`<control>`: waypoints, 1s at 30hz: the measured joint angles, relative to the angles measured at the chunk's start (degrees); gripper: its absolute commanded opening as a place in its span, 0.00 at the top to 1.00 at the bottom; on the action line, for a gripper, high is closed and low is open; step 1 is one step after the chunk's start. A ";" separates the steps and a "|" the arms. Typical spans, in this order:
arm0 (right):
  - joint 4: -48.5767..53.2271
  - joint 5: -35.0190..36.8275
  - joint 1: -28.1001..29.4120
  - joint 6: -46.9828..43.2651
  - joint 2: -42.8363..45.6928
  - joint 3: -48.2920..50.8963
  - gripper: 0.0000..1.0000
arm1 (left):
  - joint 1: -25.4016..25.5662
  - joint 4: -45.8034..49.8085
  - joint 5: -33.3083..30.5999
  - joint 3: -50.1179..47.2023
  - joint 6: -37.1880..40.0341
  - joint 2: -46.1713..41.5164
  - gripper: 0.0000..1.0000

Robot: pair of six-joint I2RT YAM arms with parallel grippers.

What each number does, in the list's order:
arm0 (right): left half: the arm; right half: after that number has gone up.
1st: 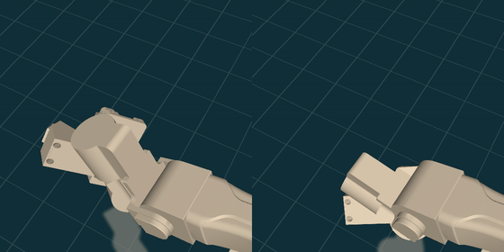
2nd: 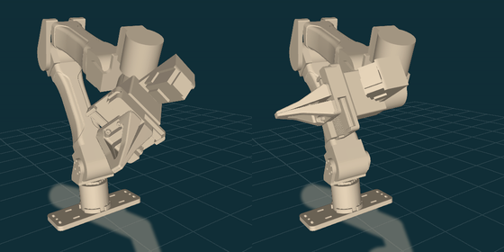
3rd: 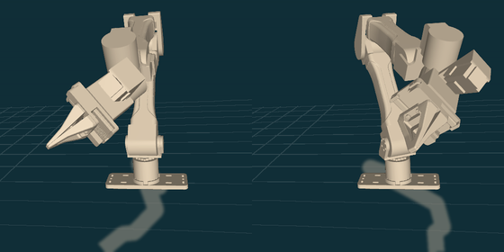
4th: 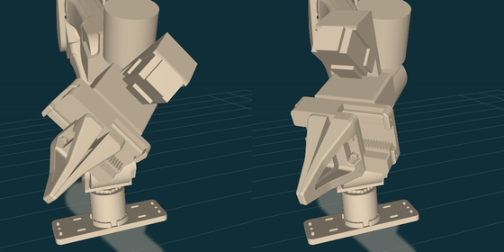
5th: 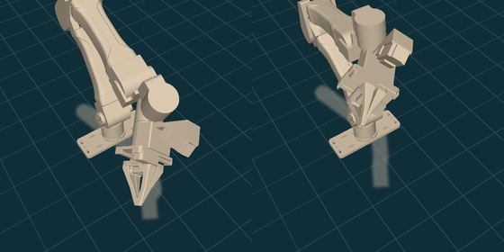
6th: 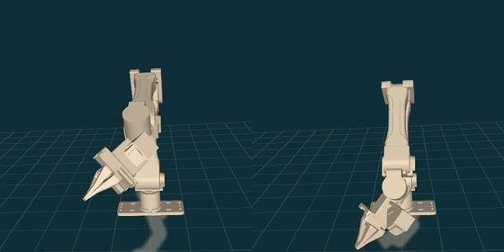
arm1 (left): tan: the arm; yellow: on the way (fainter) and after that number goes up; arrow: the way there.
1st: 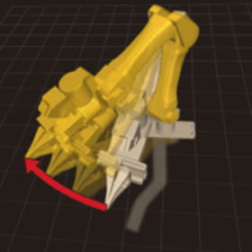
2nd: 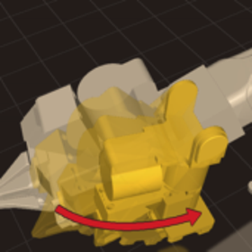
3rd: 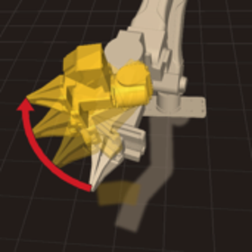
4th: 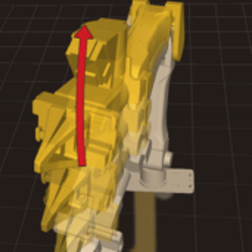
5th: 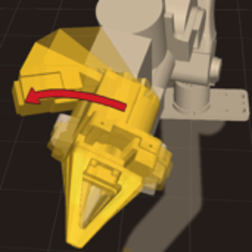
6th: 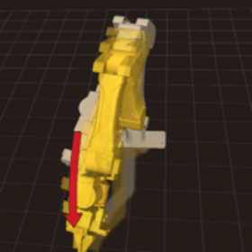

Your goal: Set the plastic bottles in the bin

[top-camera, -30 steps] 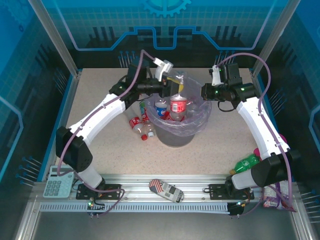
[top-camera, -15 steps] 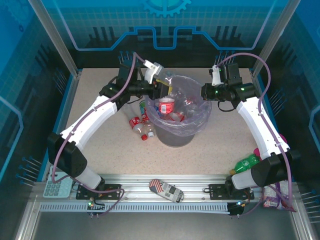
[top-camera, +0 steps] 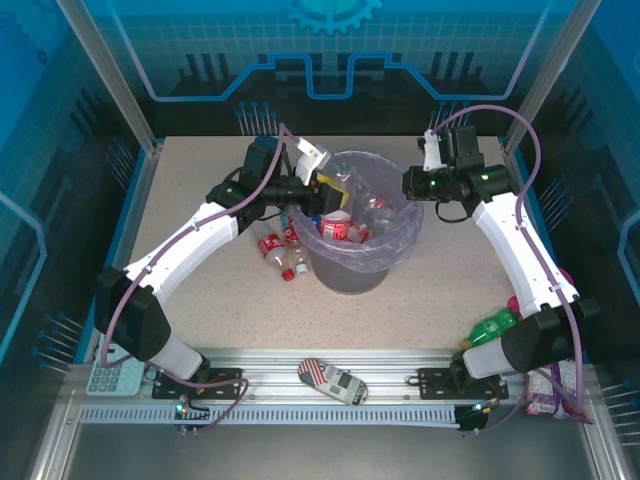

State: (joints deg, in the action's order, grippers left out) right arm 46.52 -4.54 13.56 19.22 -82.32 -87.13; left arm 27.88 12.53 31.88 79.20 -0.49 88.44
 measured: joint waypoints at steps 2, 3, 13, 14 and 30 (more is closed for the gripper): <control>-0.02 -0.02 0.00 0.02 0.00 0.00 0.97 | 0.20 0.28 0.92 0.00 -0.26 -0.13 0.22; -0.02 -0.02 0.00 0.02 0.00 0.00 0.97 | 0.37 0.26 1.22 0.00 -0.42 -0.13 0.20; -0.04 -0.04 0.00 0.02 0.00 0.00 0.97 | 0.74 0.48 0.28 2.34 -2.58 0.39 0.60; -0.04 -0.04 0.00 0.02 0.00 0.00 0.97 | 0.76 0.48 -0.15 3.19 -2.43 0.74 0.62; 0.15 0.00 0.00 0.00 -0.15 -0.24 0.97 | 1.05 20.48 -8.50 30.88 -2.78 18.16 0.74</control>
State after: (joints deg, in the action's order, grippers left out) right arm 46.68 -4.54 13.56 19.22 -82.48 -87.37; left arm 28.93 33.01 23.38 110.08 -3.27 106.61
